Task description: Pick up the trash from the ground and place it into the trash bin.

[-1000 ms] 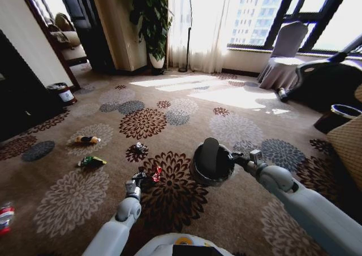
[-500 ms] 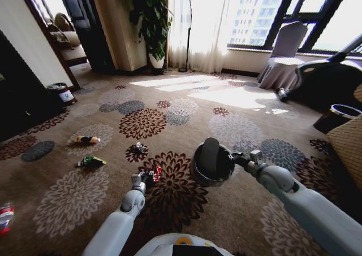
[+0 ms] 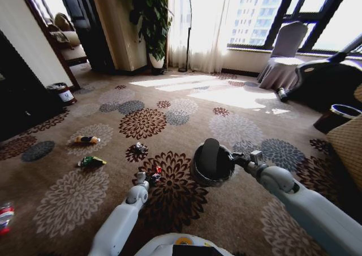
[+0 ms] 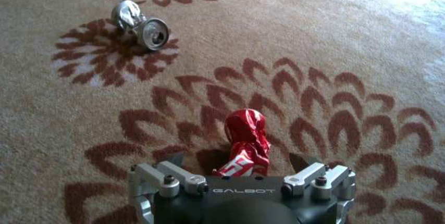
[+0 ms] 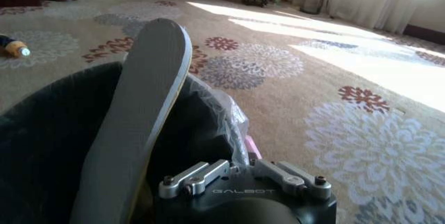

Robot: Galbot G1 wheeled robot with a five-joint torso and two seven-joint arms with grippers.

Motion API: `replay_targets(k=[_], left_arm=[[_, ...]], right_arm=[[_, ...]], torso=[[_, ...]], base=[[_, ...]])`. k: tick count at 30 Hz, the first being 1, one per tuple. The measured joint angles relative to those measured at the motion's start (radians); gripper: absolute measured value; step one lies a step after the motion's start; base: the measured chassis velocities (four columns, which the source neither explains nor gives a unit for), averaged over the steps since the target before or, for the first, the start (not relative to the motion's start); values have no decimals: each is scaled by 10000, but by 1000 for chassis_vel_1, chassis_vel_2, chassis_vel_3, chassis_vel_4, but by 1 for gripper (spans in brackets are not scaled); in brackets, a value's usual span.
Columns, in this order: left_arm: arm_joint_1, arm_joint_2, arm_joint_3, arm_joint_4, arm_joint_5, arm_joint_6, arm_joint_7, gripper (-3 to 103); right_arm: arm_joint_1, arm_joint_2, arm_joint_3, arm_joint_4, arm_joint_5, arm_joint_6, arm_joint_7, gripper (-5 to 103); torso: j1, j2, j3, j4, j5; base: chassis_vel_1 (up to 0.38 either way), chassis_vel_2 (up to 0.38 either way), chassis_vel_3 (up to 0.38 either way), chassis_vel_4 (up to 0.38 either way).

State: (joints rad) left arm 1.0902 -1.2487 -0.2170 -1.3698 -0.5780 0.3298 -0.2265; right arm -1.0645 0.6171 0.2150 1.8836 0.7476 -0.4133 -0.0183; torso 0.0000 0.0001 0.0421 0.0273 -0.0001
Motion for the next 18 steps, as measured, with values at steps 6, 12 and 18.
replay_targets(k=[6, 12, 18], left_arm=[[-222, -129, 68, 642, 127, -342, 50, 86], [-238, -155, 106, 709, 171, -389, 86, 70], [-215, -160, 117, 671, 236, -409, 164, 48]], right_arm=[[-32, -70, 15, -29, 9, 78, -1, 1], [-46, -123, 42, -71, 18, 168, 0, 1], [-33, -99, 24, -124, 17, 221, 0, 1]], torso=[[0, 0, 0, -1, 0], [0, 0, 0, -1, 0], [0, 0, -1, -1, 0]], base=[[0, 0, 0, 0], [0, 0, 0, 0], [0, 0, 0, 0]])
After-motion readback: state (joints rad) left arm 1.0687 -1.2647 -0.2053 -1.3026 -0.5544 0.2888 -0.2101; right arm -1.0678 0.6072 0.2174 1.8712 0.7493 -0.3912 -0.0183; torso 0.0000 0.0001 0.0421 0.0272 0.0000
